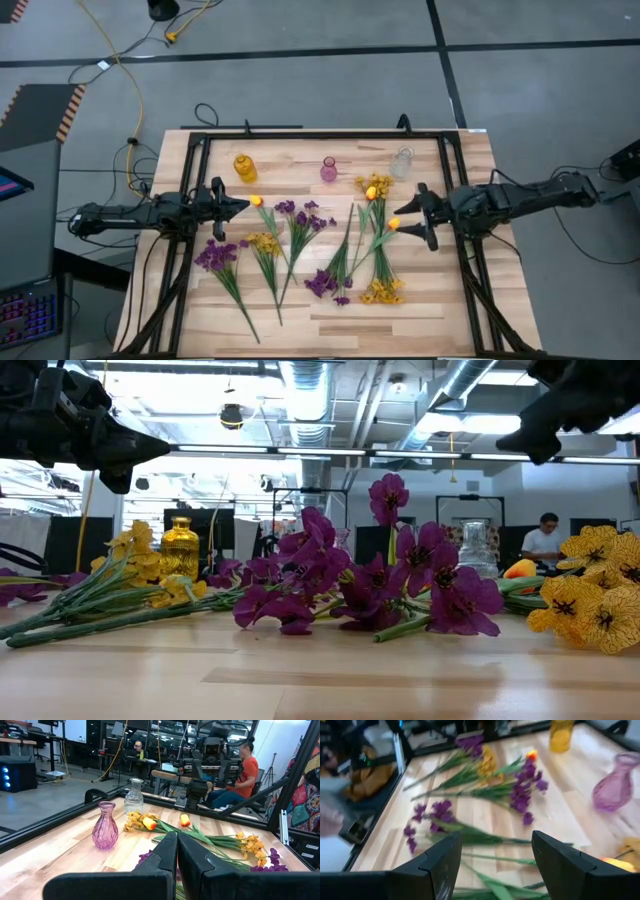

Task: Sort flowers into vase by color
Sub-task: Put the top yellow flowers into the transparent vase

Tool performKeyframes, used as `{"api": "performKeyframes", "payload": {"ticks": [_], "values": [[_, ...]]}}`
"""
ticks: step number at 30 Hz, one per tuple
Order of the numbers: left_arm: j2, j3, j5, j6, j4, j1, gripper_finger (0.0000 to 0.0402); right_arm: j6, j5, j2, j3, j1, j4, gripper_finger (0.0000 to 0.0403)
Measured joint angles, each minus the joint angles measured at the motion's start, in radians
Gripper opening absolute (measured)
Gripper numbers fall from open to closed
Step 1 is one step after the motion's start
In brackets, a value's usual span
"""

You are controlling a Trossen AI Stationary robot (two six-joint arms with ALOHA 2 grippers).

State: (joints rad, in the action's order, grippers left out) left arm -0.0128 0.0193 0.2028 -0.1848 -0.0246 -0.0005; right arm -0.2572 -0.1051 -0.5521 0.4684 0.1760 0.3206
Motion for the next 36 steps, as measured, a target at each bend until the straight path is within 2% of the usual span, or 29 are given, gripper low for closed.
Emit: {"api": "performKeyframes", "payload": {"ticks": [5,12,17,25,36], "values": [[0.0,0.0,0.0,0.0,0.0,0.0,0.0,-0.07,-0.041,-0.1,0.084,0.019,0.033,0.027],[0.0,0.0,0.0,0.0,0.0,0.0,0.0,-0.146,-0.194,-0.251,0.148,0.018,0.104,0.027],[0.0,0.0,0.0,0.0,0.0,0.0,0.0,-0.313,-0.278,-0.355,0.181,-0.004,0.155,0.027],[0.0,0.0,0.0,0.0,0.0,0.0,0.0,-0.5,-0.287,-0.497,0.183,-0.107,0.183,0.027],[0.0,0.0,0.0,0.0,0.0,0.0,0.0,-0.559,-0.234,-0.69,0.183,-0.212,0.188,0.027]]}}
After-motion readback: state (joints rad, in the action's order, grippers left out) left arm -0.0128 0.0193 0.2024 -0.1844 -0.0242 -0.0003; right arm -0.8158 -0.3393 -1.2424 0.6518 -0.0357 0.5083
